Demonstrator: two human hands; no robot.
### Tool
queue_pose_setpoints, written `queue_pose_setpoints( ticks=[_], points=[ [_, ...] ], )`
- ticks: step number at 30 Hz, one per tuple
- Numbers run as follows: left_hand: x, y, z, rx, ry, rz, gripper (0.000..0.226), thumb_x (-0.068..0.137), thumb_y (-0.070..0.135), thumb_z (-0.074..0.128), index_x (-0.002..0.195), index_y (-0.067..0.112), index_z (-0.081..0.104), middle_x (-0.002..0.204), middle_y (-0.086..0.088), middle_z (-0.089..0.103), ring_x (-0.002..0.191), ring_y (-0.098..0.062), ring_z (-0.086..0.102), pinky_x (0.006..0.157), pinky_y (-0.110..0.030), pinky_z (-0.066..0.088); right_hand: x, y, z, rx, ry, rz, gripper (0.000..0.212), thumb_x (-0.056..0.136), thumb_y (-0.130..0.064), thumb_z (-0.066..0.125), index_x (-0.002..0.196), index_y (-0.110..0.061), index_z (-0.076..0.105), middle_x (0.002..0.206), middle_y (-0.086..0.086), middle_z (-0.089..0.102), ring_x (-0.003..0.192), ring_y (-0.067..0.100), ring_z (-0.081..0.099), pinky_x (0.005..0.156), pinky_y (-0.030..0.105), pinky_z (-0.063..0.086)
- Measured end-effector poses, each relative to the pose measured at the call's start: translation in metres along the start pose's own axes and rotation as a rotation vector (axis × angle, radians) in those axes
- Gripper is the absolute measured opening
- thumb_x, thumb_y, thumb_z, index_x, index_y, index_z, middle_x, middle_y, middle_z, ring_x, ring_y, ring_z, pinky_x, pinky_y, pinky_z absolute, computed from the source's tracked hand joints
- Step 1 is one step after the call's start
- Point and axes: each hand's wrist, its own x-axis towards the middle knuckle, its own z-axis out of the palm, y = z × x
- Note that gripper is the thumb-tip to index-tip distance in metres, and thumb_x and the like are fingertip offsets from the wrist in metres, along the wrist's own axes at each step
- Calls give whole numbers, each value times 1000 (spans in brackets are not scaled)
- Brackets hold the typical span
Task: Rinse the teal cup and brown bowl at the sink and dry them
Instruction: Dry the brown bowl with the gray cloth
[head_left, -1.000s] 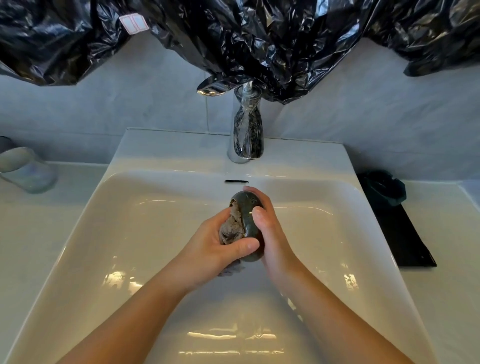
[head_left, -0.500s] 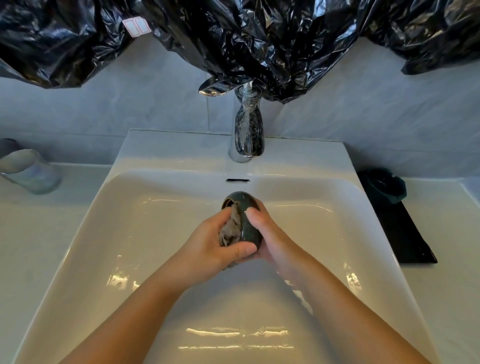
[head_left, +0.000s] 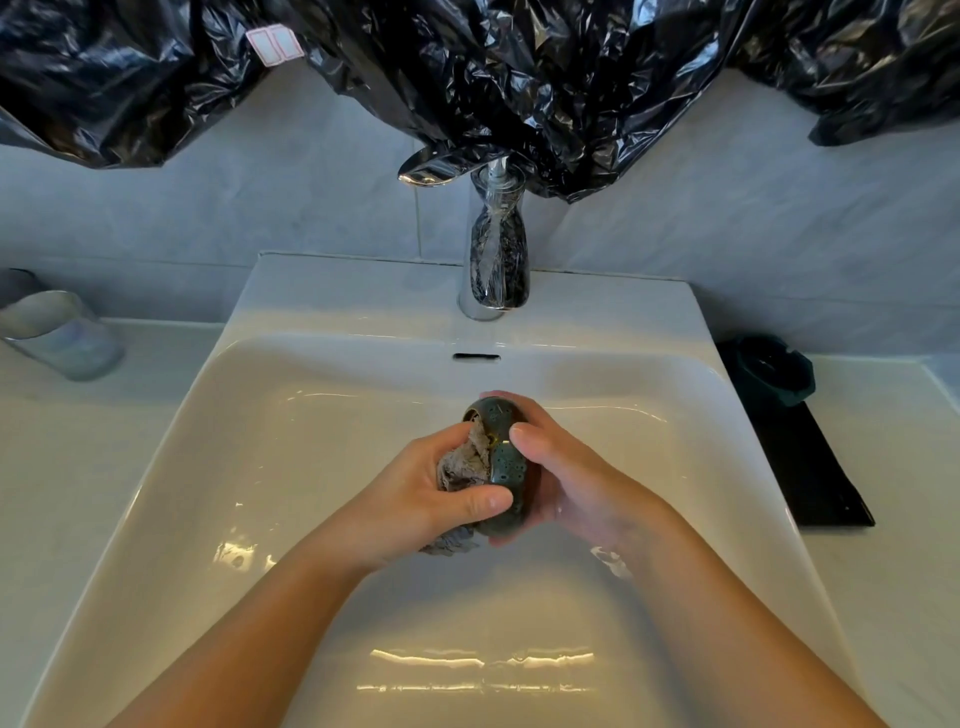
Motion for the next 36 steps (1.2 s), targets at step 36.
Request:
queue_pose_setpoints(
  ticks=[36],
  points=[
    [2,2,-2,-40,2,-94,46,69,25,75,111,9,62,96,-12,69,90,-24,66,81,-35,54,5,3,2,-91,17,104,73,67,-72,55,134,-46,41,135,5,52,114,27,63,76,49,60]
  ],
)
